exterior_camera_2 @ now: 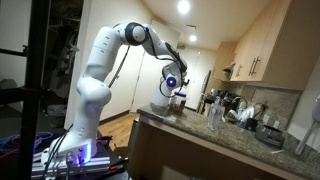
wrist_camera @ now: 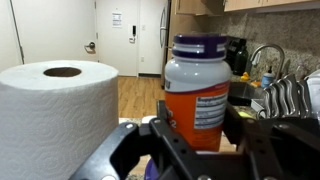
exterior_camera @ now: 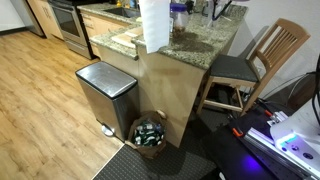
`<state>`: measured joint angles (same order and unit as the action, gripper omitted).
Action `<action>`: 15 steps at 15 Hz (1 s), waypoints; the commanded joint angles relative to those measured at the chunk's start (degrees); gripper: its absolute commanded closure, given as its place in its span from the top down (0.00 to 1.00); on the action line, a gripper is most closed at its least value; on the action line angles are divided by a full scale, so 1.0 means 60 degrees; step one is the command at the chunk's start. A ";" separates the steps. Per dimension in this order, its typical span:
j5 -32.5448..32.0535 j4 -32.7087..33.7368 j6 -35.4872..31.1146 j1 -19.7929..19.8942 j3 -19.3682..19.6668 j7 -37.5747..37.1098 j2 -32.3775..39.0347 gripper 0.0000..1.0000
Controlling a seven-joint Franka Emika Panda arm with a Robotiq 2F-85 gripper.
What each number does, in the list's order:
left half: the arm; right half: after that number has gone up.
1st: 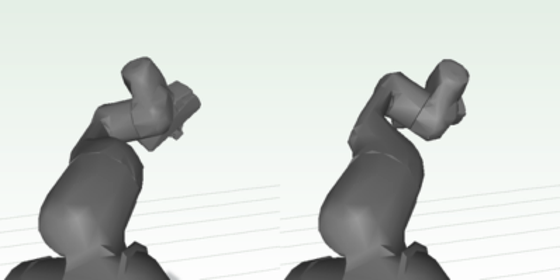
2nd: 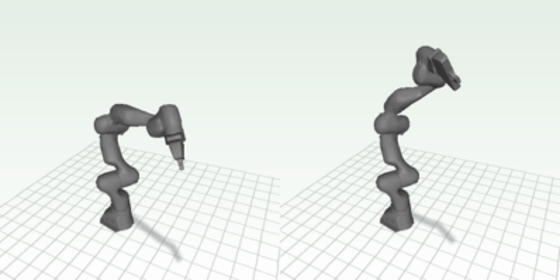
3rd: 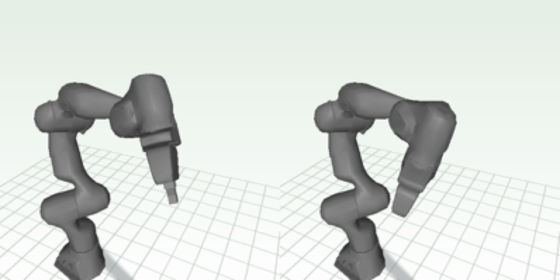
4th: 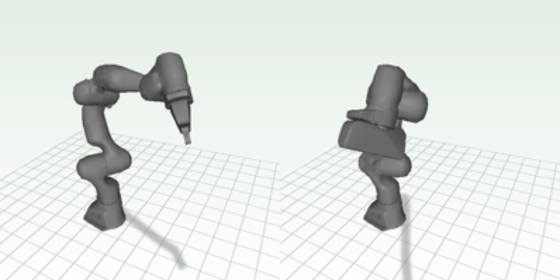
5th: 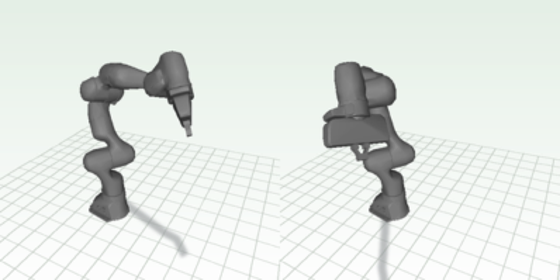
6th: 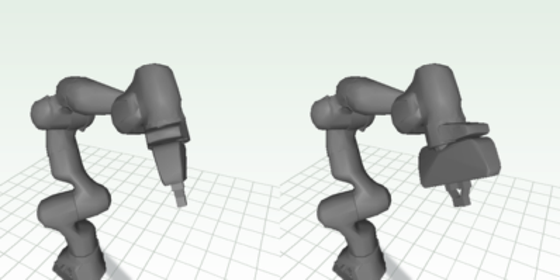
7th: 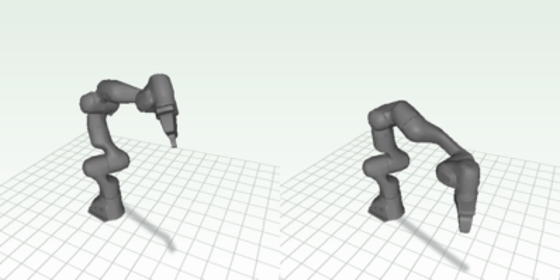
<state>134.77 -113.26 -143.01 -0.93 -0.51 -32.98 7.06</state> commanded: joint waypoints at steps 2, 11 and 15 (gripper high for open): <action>-0.0016 -0.0001 0.0010 0.0065 -0.0057 -0.0002 0.0003 0.24; -0.0231 -0.0002 -0.1154 -0.0074 -0.0188 -0.1069 -0.0082 0.24; -0.0567 0.0042 -0.2256 -0.0157 -0.0290 -0.1535 -0.0059 0.24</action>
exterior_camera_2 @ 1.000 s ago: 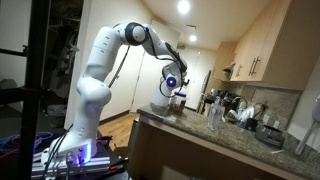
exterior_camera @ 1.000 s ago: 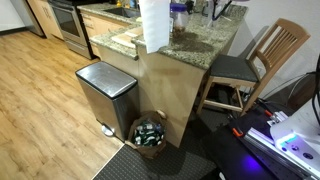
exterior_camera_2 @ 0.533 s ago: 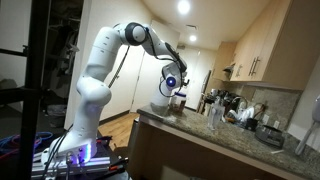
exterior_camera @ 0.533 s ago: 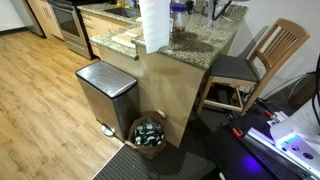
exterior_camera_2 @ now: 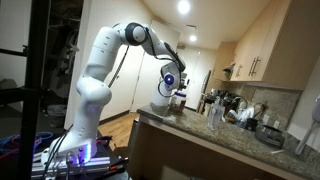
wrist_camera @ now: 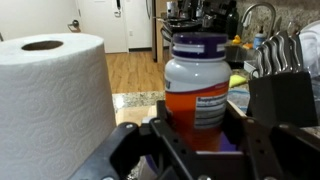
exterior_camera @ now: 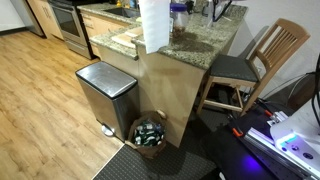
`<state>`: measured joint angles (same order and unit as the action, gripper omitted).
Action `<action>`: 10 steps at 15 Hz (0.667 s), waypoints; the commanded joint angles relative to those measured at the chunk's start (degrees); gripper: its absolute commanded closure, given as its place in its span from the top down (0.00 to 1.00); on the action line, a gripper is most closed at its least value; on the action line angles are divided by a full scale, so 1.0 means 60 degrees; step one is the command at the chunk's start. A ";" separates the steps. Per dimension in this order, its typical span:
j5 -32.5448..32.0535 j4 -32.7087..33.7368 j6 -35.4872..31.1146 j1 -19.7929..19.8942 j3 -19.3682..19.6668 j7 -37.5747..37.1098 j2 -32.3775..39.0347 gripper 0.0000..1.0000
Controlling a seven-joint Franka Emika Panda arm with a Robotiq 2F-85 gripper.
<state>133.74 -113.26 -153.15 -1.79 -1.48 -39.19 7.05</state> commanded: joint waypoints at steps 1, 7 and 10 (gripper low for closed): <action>-0.0620 0.0004 -0.0449 0.0001 -0.0139 -0.0630 -0.0056 0.24; -0.1430 0.0036 -0.0477 -0.0027 -0.0146 -0.1090 -0.0048 0.24; -0.1272 0.0001 -0.0300 0.0003 -0.0118 -0.0935 0.0001 0.49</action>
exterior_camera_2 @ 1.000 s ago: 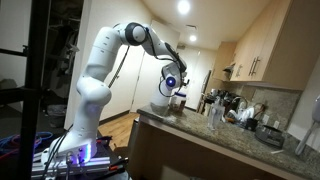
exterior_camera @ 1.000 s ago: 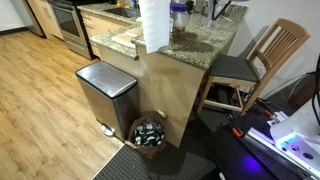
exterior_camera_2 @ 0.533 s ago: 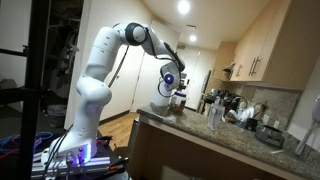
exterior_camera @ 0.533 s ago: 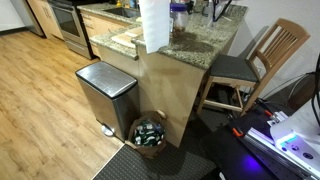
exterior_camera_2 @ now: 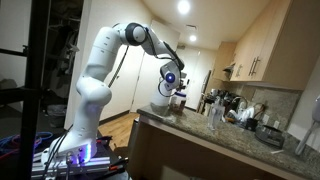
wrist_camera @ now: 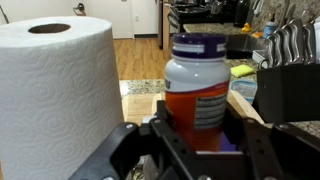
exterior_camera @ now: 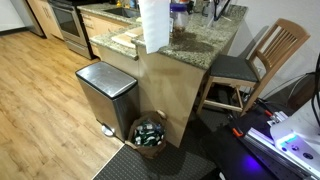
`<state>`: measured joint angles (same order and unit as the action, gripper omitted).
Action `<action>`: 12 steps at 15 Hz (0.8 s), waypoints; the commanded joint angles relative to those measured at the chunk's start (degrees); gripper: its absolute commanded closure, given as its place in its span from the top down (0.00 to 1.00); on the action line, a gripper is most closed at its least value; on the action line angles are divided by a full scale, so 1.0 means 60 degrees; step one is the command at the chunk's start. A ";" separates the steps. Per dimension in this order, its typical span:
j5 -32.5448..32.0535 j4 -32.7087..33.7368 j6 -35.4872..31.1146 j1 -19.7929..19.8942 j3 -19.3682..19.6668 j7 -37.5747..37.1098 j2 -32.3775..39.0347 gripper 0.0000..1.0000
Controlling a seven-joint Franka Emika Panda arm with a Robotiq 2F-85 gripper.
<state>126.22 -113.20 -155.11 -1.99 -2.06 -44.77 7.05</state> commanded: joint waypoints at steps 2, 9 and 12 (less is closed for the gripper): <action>0.0072 0.0031 0.0152 0.0052 0.0002 0.0177 0.0011 0.24; -0.2134 0.1350 0.1678 0.0576 0.0539 -0.0279 0.0044 0.24; -0.3093 0.2439 0.1916 0.0765 0.0745 -0.1489 0.0077 0.24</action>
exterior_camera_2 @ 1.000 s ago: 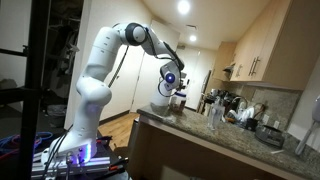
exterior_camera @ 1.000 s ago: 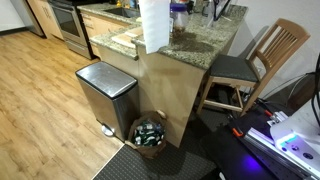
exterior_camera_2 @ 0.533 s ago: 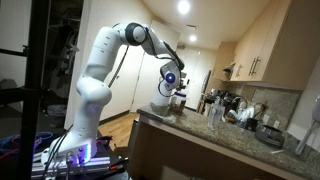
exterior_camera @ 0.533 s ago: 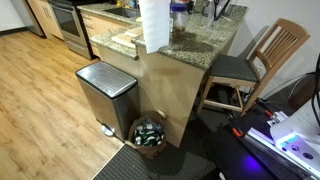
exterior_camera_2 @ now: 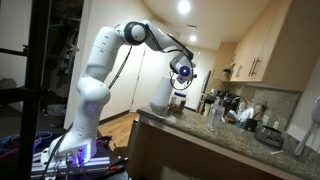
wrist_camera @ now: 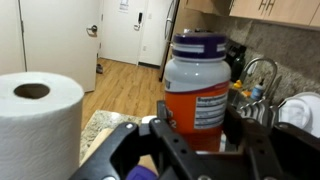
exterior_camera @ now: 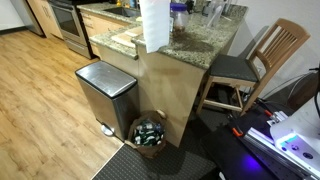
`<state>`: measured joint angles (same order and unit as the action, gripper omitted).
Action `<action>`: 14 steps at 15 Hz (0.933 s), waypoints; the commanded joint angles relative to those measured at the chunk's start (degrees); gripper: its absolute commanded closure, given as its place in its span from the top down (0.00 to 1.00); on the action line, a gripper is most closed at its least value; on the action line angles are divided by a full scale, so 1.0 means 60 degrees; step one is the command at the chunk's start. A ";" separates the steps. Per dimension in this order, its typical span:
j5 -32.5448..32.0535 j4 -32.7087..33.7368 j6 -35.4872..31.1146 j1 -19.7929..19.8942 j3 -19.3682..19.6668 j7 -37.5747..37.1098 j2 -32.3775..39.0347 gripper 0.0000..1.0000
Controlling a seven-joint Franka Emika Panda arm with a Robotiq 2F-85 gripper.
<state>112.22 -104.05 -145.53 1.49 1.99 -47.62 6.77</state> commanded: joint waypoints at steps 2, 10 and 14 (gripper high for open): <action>-0.0711 0.0659 0.0144 0.0147 0.0063 -0.0932 -0.0015 0.24; -0.0922 -0.0091 0.0930 0.0420 0.0220 -0.1767 0.0734 0.24; -0.0958 -0.1001 0.2453 0.0516 0.0130 -0.1960 0.1020 0.24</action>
<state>107.20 -106.52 -136.67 3.72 3.41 -58.13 13.31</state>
